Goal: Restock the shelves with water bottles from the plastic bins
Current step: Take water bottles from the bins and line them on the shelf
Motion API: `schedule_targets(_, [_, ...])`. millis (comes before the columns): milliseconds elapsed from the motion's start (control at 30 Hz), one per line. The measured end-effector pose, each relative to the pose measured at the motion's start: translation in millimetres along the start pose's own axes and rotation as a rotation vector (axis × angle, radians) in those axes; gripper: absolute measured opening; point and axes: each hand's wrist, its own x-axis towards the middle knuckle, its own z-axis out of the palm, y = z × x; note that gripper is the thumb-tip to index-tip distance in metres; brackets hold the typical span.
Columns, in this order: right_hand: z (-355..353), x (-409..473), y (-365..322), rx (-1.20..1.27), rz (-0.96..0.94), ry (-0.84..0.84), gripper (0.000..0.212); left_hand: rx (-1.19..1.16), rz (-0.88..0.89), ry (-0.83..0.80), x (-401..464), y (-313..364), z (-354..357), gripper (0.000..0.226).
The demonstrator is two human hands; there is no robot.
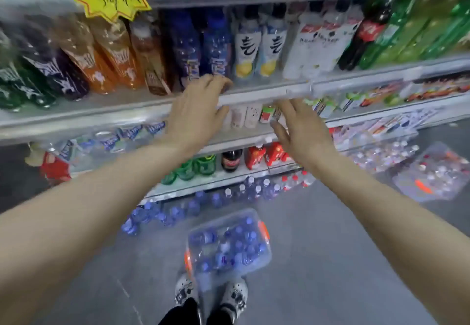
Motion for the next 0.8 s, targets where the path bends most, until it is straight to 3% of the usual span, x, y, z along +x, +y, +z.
schedule_targets(100, [84,-58,2,0.108,0.087,-0.099,0.036,-0.012,-0.025,-0.153,-61,-36,78,0.043])
schedule_targets(267, [223,-151,-3,0.236,0.296,-0.275,0.048,-0.094,-0.128,-0.353,-181,-94,205,0.043])
schedule_targets(400, [323,-222,-2,0.28,0.454,-0.439,0.042,-0.102,-0.229,-0.517,-274,-120,295,0.043])
schedule_targets(567, [442,-296,8,0.309,0.593,-0.608,0.042,-0.09,-0.232,-0.688,-381,-152,404,0.039])
schedule_targets(800, [581,-352,31,0.258,0.58,-0.781,0.049,0.005,-0.25,-0.837,-478,-197,508,0.044])
